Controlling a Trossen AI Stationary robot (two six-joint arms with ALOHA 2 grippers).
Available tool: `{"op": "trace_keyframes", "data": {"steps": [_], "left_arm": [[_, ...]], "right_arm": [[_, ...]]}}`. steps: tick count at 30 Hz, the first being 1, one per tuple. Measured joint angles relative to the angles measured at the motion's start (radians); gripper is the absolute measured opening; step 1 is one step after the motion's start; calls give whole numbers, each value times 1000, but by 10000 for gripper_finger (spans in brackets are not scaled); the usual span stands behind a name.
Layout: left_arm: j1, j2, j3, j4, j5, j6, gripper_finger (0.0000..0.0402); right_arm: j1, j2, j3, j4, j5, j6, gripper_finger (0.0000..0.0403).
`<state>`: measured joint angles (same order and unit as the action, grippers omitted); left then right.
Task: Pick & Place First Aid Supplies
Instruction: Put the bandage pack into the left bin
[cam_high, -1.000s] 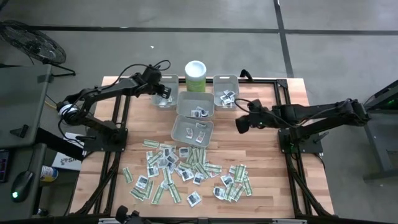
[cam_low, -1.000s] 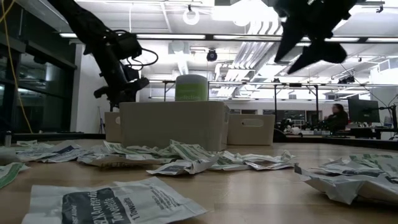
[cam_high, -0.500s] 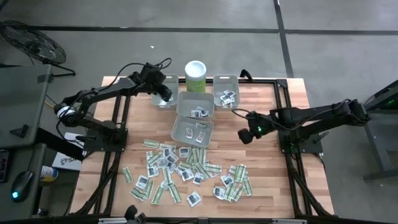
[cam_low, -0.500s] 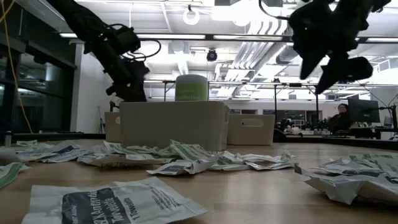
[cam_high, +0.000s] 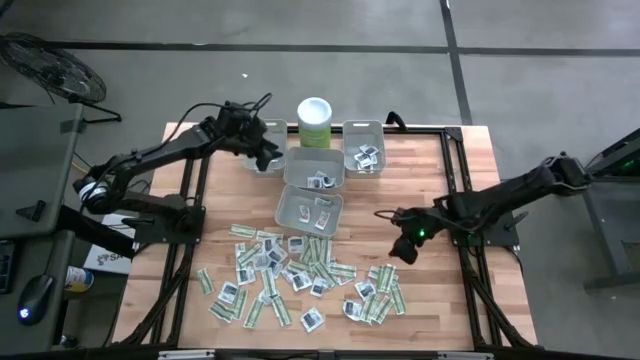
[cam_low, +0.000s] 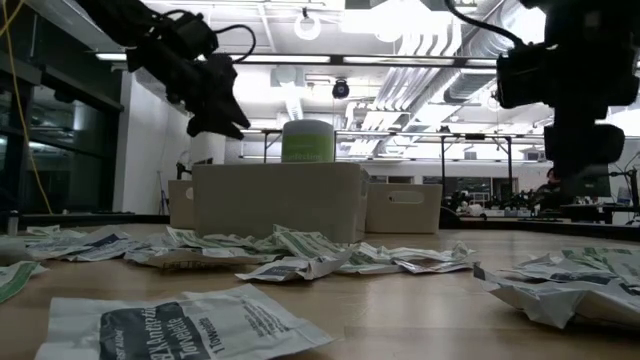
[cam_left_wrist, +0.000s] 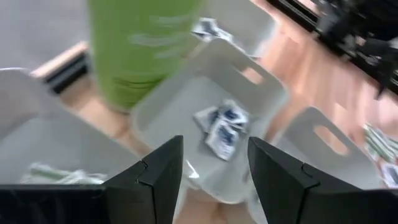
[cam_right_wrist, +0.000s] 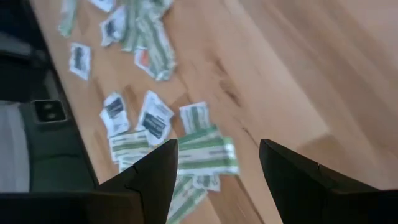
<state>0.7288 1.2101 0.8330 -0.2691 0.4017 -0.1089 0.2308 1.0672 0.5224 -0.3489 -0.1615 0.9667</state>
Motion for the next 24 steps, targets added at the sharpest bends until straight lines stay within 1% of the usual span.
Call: {"op": "trace_keyframes", "data": {"steps": [4,12,18,24], "left_arm": [[-74,-1,0,0,0,0,179],[-197,0,0,1,-59,0,179],[-249,0,0,1,-102,-2,179],[-260,0,0,1,-109,-26,179]], "right_arm": [[47,0,-69,79,42,45,220],[117,0,-148,141,42,207,220],[144,8,-148,141,51,406,220],[173,90,-148,164,29,610,220]]}}
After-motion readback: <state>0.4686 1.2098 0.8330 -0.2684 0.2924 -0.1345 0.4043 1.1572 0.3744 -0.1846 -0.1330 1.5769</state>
